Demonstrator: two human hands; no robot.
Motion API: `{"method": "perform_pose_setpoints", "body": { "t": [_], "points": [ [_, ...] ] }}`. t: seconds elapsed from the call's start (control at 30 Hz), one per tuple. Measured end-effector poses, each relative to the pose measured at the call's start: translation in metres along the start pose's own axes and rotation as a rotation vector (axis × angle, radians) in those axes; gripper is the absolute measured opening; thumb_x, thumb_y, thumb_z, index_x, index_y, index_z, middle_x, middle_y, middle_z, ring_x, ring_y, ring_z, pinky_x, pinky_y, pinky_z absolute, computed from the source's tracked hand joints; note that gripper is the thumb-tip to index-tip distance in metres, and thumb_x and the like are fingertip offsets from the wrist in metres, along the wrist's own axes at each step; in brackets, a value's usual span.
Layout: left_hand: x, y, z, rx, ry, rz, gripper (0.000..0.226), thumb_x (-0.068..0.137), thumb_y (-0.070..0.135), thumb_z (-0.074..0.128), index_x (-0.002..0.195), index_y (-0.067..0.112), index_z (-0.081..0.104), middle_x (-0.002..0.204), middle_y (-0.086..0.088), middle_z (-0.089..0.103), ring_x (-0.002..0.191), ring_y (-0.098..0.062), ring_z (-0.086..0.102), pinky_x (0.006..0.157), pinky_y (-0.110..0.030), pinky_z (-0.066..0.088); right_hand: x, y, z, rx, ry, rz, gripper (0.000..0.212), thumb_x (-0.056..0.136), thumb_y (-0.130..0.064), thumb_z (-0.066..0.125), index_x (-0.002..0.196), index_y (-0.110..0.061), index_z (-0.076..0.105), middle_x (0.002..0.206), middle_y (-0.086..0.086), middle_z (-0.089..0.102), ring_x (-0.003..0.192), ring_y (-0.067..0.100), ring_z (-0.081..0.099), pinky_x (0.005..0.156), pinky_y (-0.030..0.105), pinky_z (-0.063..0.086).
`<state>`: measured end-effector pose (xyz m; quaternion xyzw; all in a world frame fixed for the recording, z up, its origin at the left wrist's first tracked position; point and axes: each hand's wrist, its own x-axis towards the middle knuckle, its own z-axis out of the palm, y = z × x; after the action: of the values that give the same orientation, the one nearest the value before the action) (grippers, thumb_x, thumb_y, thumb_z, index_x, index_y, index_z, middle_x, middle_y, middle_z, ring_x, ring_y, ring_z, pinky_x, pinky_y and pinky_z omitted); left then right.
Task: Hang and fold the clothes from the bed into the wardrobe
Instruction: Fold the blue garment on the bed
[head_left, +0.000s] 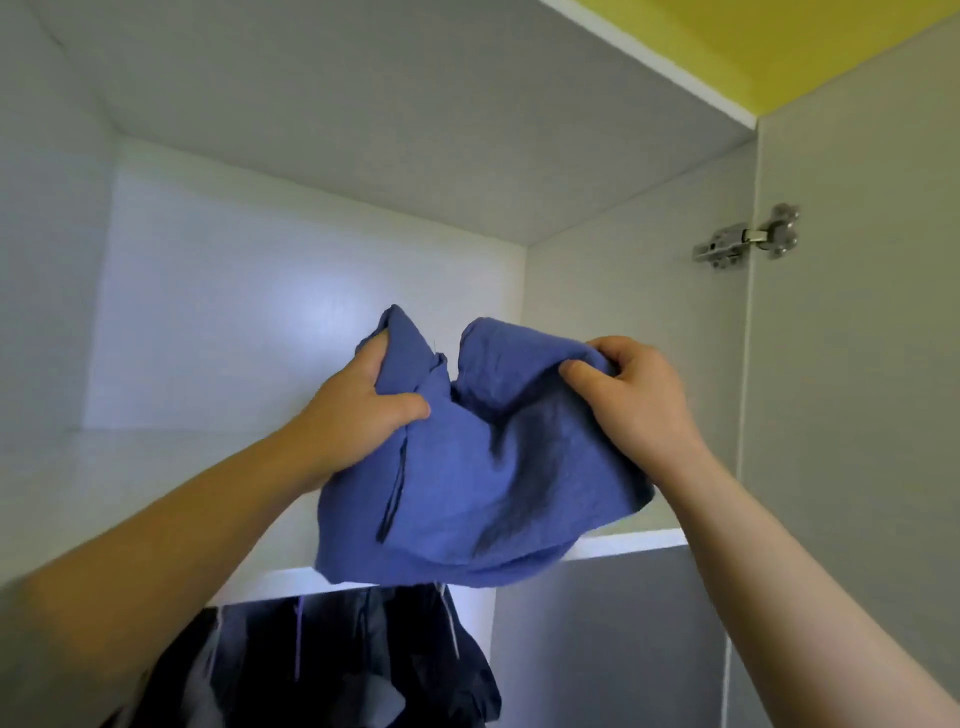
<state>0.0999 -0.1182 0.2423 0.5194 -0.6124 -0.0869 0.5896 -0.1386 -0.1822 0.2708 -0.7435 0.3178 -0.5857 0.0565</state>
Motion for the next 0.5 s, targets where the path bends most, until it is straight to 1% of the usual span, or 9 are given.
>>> {"method": "perform_pose_setpoints", "body": {
  "t": [0.03,0.07,0.13,0.23,0.3,0.37,0.4,0.47,0.5],
  "points": [
    [0.013,-0.008,-0.006,0.026,-0.003,-0.010,0.075,0.087,0.015,0.066,0.148,0.039,0.028,0.125,0.011,0.057,0.104,-0.012,0.060,0.075,-0.024,0.048,0.015,0.007,0.013,0.029,-0.017,0.009,0.012,0.088,-0.022,0.061,0.081,-0.013,0.067,0.074,-0.001,0.066,0.068,0.013,0.056,0.055,0.013,0.040],
    [0.025,-0.018,-0.012,0.064,0.001,-0.017,0.074,0.088,0.014,0.065,0.148,0.037,0.029,0.125,0.009,0.058,0.104,-0.012,0.060,0.076,-0.025,0.049,0.029,0.014,0.028,0.068,-0.033,0.021,0.013,0.088,-0.022,0.061,0.078,-0.015,0.066,0.072,-0.003,0.064,0.067,0.012,0.055,0.057,0.018,0.041],
    [0.048,-0.037,-0.025,0.141,0.033,-0.030,0.070,0.088,0.013,0.064,0.146,0.034,0.032,0.125,0.007,0.058,0.104,-0.012,0.059,0.078,-0.025,0.048,0.056,0.029,0.057,0.104,-0.054,0.009,0.017,0.088,-0.023,0.061,0.073,-0.015,0.063,0.067,-0.006,0.060,0.064,0.011,0.052,0.056,0.023,0.038],
    [0.083,-0.055,-0.043,0.271,0.088,-0.060,0.073,0.087,0.017,0.065,0.148,0.032,0.029,0.128,0.002,0.055,0.109,-0.019,0.057,0.083,-0.029,0.046,0.097,0.043,0.104,0.119,-0.105,-0.024,0.025,0.087,-0.023,0.060,0.075,-0.001,0.061,0.066,0.002,0.056,0.061,0.015,0.046,0.053,0.026,0.036],
    [0.108,-0.062,-0.052,0.337,0.119,-0.088,0.076,0.086,0.019,0.065,0.150,0.033,0.025,0.129,-0.002,0.053,0.110,-0.025,0.055,0.088,-0.035,0.048,0.124,0.051,0.134,0.173,-0.171,-0.002,0.030,0.086,-0.021,0.061,0.074,0.006,0.056,0.068,0.009,0.051,0.063,0.019,0.043,0.057,0.030,0.035],
    [0.133,-0.066,-0.059,0.365,0.149,-0.101,0.072,0.085,0.019,0.064,0.147,0.031,0.030,0.129,-0.005,0.054,0.110,-0.027,0.056,0.092,-0.041,0.049,0.152,0.057,0.157,0.284,-0.231,0.062,0.027,0.085,-0.021,0.062,0.070,-0.002,0.052,0.071,0.011,0.044,0.065,0.020,0.040,0.058,0.030,0.033],
    [0.146,-0.067,-0.063,0.368,0.169,-0.102,0.069,0.085,0.019,0.063,0.146,0.030,0.032,0.130,-0.006,0.054,0.110,-0.027,0.056,0.092,-0.041,0.049,0.167,0.059,0.167,0.334,-0.246,0.094,0.027,0.084,-0.022,0.063,0.068,-0.007,0.048,0.070,0.010,0.041,0.065,0.020,0.039,0.057,0.030,0.032],
    [0.175,-0.069,-0.072,0.343,0.223,-0.095,0.068,0.084,0.018,0.063,0.145,0.028,0.034,0.129,-0.006,0.054,0.110,-0.027,0.056,0.085,-0.036,0.049,0.196,0.066,0.184,0.380,-0.231,0.133,0.032,0.083,-0.022,0.062,0.063,-0.013,0.039,0.067,0.009,0.038,0.062,0.021,0.036,0.053,0.029,0.030],
    [0.188,-0.070,-0.076,0.322,0.246,-0.093,0.067,0.084,0.016,0.062,0.144,0.028,0.035,0.127,-0.006,0.055,0.108,-0.026,0.057,0.081,-0.035,0.049,0.206,0.070,0.192,0.399,-0.215,0.154,0.033,0.083,-0.021,0.061,0.062,-0.015,0.037,0.066,0.008,0.039,0.062,0.022,0.037,0.054,0.029,0.030]
  ]
}}
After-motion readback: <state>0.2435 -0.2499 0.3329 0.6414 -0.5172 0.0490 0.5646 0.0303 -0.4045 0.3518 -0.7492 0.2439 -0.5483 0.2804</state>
